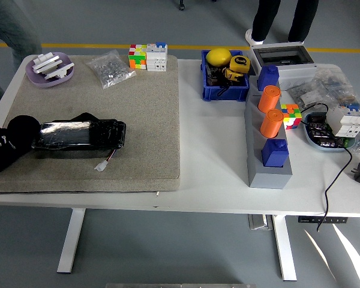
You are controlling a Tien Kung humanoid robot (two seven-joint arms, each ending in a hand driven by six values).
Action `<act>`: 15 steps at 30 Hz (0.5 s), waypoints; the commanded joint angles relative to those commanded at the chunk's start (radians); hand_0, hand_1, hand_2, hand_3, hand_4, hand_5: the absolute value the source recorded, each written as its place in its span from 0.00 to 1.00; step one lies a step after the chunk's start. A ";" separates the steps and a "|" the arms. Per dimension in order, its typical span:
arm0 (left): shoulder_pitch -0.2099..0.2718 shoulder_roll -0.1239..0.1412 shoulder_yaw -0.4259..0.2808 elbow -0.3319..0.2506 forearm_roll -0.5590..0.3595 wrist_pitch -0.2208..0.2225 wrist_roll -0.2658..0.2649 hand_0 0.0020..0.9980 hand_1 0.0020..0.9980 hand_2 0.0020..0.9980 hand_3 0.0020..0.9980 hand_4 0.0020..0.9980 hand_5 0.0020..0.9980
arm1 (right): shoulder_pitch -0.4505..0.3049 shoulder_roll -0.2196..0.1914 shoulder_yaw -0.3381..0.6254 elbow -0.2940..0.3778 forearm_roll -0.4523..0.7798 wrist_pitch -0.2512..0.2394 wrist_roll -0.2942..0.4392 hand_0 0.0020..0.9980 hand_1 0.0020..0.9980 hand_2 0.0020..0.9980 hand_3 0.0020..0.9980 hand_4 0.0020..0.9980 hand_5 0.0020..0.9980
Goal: Pick the rag up,wipe the panel,place it on the desk
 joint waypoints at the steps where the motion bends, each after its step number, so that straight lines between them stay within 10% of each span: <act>1: -0.004 -0.003 0.004 0.007 0.000 0.001 -0.002 0.73 0.80 0.79 0.72 1.00 0.45 | 0.001 0.000 0.000 0.000 0.000 0.000 0.000 0.80 0.67 0.70 0.63 1.00 0.53; 12: -0.056 -0.042 0.017 0.078 0.027 0.010 -0.009 0.73 0.80 0.79 0.72 1.00 0.44 | 0.010 0.000 -0.006 0.000 -0.001 0.003 0.010 0.80 0.67 0.69 0.63 1.00 0.53; 13: -0.057 -0.043 0.015 0.082 0.030 0.012 -0.007 0.72 0.80 0.79 0.62 0.88 0.24 | 0.011 0.001 -0.006 0.000 -0.001 0.003 0.011 0.80 0.67 0.69 0.63 1.00 0.53; 15: -0.056 -0.043 0.013 0.087 0.033 0.014 -0.003 0.72 0.80 0.79 0.62 0.88 0.24 | 0.010 0.002 -0.004 0.000 -0.001 0.003 0.012 0.80 0.67 0.69 0.63 1.00 0.53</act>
